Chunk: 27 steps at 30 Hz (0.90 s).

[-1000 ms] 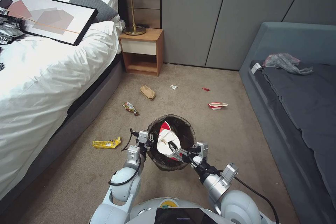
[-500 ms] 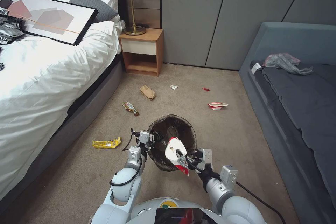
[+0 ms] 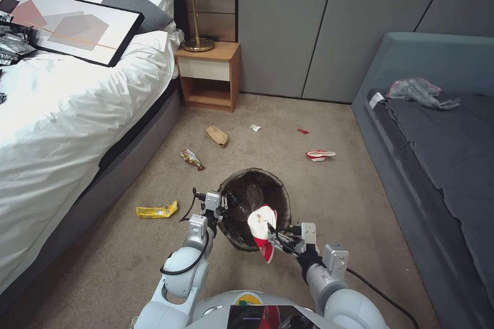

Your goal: Pick up the trash bin, then pick up the garbage from the floor and place it into the trash bin.

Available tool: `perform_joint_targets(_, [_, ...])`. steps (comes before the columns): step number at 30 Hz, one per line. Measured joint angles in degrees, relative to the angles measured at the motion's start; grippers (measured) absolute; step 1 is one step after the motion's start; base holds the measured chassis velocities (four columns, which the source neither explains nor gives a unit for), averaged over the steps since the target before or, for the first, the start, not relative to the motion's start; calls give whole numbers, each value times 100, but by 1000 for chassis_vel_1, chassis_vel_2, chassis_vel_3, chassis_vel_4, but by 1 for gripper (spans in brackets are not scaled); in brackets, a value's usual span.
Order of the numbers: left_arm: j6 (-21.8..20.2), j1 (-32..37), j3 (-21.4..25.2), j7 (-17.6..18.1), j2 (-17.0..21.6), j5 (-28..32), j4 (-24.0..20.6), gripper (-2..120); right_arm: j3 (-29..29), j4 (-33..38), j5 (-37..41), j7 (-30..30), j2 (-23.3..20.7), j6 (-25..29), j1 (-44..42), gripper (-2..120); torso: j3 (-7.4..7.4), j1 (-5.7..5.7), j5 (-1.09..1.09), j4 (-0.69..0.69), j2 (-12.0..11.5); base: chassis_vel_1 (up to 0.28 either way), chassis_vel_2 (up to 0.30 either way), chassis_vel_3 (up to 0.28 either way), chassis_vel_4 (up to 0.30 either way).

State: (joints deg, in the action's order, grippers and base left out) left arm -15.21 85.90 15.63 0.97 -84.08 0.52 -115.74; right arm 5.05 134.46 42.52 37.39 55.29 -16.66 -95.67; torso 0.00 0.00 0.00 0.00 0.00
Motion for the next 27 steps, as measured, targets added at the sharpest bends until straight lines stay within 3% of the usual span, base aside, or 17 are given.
perform_joint_targets(19, [34, 12, -8, -8, -8, -2, 148, 0, 184, 172, -335, -415, 120, 268, 83, 100, 0, 0, 0, 0, 0, 0, 0, 0, 0])
perform_joint_targets(24, [40, 16, -48, -4, -48, 5, 296, 0, 483, 612, -340, -873, 364, 370, 444, 100, 0, 0, -1, 0, 0, 0, 0, 0, 0])
perform_joint_targets(26, [40, 15, -161, -5, -23, 9, 356, 0, 730, 482, -591, -1532, 746, 514, 732, 100, 0, 0, -1, -1, 0, 0, 0, 0, 0])
perform_joint_targets(27, [40, 15, -161, -5, -23, 9, 356, 0, 730, 482, -591, -1532, 746, 514, 732, 100, 0, 0, -1, -1, 0, 0, 0, 0, 0])
